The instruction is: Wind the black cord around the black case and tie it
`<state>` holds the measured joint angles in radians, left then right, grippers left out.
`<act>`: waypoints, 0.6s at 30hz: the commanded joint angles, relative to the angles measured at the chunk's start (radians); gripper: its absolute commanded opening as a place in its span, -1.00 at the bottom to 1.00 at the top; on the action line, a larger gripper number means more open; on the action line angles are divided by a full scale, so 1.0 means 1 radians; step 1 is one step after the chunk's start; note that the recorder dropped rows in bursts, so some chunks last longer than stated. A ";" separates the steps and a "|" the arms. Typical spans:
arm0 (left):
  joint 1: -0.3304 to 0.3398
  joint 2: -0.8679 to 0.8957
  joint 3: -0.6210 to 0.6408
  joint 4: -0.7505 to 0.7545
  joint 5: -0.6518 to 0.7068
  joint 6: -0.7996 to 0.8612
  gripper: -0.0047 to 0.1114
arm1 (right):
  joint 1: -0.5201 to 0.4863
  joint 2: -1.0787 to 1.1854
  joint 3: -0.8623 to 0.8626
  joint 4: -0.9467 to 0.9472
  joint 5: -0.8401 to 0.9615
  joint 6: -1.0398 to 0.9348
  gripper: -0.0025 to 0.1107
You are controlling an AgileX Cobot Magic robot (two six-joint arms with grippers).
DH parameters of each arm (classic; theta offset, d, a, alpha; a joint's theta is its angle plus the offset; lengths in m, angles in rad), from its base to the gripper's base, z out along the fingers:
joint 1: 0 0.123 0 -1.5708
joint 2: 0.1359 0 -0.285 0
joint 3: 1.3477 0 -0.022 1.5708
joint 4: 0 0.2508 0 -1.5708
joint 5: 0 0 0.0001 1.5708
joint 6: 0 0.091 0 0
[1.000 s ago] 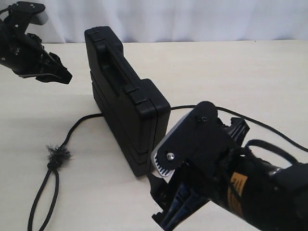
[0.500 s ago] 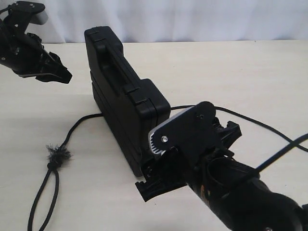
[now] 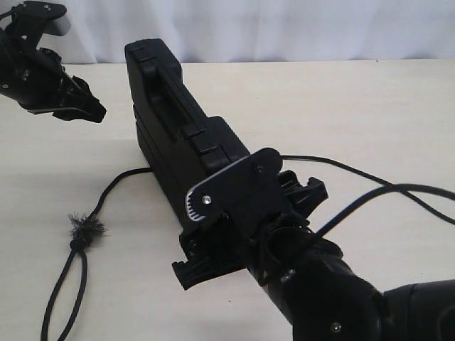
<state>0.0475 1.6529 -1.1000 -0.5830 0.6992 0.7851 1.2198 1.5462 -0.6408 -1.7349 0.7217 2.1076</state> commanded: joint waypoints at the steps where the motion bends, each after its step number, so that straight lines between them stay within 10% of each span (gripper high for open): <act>1: 0.004 -0.007 0.000 -0.005 -0.007 -0.005 -0.16 | 0.001 0.025 -0.033 -0.009 0.040 0.003 0.52; 12: 0.004 -0.007 0.000 -0.005 -0.003 -0.005 -0.16 | -0.095 0.122 -0.131 -0.009 -0.035 0.003 0.52; 18: 0.004 -0.007 0.000 -0.005 -0.010 -0.005 -0.16 | -0.106 0.126 -0.149 -0.009 -0.009 0.002 -0.26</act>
<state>0.0475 1.6529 -1.1000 -0.5830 0.6992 0.7851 1.1223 1.6731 -0.7846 -1.7430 0.6787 2.1164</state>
